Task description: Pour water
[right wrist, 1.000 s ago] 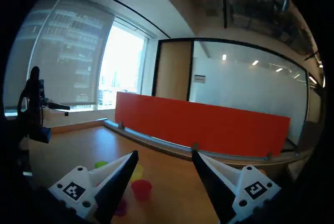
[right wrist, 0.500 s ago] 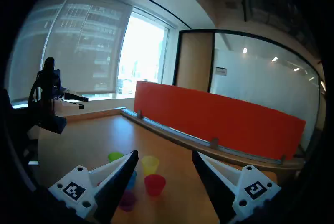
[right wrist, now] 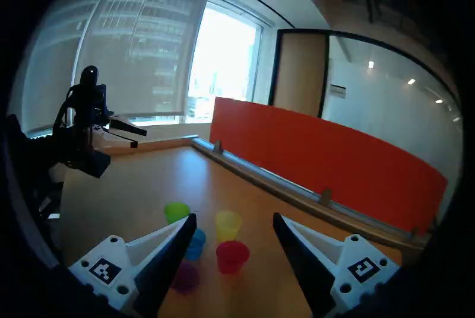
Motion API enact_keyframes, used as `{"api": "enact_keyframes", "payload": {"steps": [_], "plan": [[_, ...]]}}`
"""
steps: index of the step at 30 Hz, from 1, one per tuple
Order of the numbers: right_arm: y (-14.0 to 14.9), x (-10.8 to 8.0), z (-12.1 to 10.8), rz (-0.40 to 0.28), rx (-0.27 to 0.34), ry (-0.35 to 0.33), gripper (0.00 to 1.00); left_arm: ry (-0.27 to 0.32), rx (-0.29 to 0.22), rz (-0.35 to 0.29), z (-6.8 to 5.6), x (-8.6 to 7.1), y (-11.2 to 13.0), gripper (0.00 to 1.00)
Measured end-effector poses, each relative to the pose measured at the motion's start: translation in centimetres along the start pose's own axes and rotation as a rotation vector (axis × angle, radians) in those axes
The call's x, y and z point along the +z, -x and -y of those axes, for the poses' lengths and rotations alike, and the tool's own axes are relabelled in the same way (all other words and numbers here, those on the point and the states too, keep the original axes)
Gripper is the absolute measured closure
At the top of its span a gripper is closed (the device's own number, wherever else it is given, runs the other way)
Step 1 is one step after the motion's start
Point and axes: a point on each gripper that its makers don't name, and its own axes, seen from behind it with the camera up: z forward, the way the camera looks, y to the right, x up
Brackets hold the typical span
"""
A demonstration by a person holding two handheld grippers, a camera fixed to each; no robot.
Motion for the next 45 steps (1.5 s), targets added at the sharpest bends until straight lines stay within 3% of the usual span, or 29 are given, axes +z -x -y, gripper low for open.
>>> {"api": "enact_keyframes", "payload": {"steps": [15,33,45], "plan": [[3.0,2.5,3.1,0.131,-0.081,-0.174,0.00,0.144,0.104,0.124,-2.8,2.8,3.4,0.04],[7.3,7.0,3.7,0.242,-0.108,-0.272,0.00,0.256,0.121,0.255,-3.6,5.9,8.7,0.04],[9.4,9.6,5.2,0.295,-0.144,-0.333,0.00,0.297,0.138,0.320,-3.8,7.2,11.4,0.04]]}}
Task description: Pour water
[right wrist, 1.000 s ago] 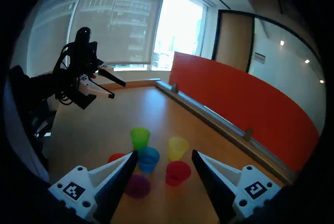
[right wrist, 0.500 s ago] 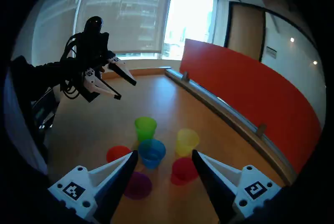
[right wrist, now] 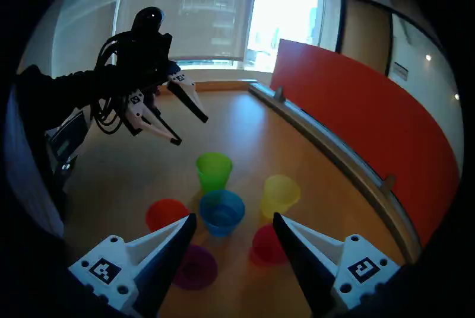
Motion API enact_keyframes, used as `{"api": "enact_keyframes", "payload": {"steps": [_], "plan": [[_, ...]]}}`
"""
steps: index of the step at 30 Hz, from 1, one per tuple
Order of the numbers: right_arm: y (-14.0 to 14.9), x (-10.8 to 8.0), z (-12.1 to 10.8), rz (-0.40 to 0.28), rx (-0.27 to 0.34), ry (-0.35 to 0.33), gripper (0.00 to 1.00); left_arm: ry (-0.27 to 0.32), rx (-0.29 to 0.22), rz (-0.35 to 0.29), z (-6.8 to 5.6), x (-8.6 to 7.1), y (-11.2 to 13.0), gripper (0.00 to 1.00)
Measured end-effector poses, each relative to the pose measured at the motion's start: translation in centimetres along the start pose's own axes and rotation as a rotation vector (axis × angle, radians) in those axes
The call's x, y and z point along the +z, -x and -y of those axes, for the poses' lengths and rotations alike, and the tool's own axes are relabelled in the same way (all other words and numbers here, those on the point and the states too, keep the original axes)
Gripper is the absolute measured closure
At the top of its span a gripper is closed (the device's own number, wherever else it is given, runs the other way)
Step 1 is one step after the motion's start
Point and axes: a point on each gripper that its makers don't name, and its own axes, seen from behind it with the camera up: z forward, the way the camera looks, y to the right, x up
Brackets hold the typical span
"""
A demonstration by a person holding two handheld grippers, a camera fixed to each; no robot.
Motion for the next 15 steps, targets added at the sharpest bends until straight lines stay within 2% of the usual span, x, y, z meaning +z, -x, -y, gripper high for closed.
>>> {"api": "enact_keyframes", "payload": {"steps": [15], "plan": [[1.6,3.5,0.3,0.065,-0.019,-0.049,0.00,0.075,0.019,0.094,-0.7,2.4,2.6,0.04]]}}
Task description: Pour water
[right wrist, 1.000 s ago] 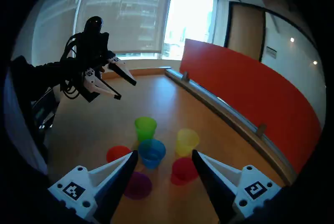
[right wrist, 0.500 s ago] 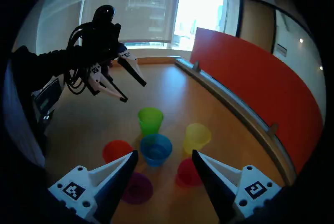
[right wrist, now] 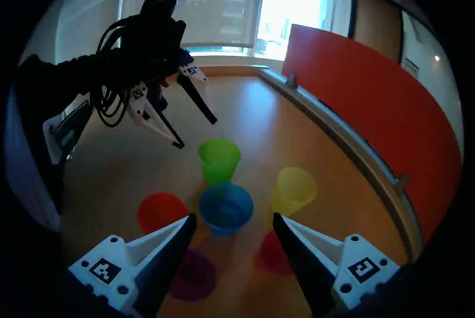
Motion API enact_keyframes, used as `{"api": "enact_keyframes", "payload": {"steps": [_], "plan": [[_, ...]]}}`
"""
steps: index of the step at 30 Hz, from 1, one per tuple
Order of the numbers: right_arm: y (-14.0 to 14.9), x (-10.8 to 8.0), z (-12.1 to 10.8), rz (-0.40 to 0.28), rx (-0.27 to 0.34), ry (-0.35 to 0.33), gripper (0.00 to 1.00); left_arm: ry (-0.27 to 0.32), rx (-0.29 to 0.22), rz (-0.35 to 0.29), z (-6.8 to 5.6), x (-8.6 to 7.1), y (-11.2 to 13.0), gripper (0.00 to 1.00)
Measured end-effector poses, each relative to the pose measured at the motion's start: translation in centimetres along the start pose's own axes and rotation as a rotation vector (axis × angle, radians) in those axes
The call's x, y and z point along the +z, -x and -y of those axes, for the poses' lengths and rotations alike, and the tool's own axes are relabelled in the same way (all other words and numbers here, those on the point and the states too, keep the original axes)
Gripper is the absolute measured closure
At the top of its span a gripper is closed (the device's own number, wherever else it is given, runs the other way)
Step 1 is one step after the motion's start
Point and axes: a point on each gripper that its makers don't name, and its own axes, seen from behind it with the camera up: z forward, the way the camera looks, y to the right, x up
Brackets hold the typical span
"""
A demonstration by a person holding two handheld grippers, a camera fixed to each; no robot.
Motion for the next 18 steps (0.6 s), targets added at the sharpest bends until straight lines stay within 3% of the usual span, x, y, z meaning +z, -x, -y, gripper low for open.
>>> {"api": "enact_keyframes", "payload": {"steps": [12,18], "plan": [[1.3,1.9,0.3,0.061,-0.012,-0.035,0.00,0.035,0.005,0.057,-0.1,2.4,1.5,0.04],[1.7,2.5,0.4,0.083,-0.021,-0.046,0.00,0.033,0.000,0.066,0.4,3.5,1.6,0.04]]}}
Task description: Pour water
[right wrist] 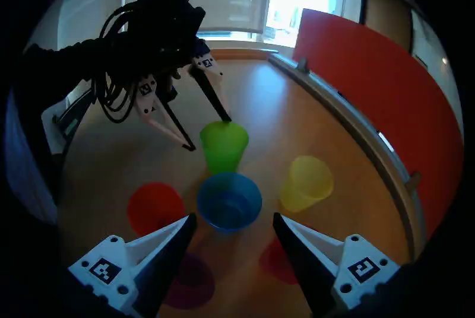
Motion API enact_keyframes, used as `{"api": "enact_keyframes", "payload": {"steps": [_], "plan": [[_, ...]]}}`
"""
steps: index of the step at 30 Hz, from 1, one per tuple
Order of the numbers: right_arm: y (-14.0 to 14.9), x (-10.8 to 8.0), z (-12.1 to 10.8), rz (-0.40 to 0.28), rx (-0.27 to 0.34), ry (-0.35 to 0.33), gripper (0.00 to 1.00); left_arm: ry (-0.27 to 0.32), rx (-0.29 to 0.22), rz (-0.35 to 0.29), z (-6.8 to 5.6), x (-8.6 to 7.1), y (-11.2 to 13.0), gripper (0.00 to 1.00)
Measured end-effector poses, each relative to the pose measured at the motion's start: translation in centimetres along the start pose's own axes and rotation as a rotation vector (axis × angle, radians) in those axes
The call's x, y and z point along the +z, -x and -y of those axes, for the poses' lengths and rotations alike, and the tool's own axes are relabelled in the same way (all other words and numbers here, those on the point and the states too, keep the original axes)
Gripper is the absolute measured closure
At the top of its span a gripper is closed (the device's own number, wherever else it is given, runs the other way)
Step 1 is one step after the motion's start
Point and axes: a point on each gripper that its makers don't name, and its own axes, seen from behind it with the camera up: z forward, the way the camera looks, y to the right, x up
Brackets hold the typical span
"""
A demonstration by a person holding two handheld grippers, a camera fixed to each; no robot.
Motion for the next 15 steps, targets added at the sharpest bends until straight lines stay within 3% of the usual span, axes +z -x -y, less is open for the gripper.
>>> {"api": "enact_keyframes", "payload": {"steps": [15], "plan": [[-0.1,1.4,0.1,0.023,-0.012,-0.027,0.00,0.028,-0.002,0.011,-0.2,1.8,-0.4,0.03]]}}
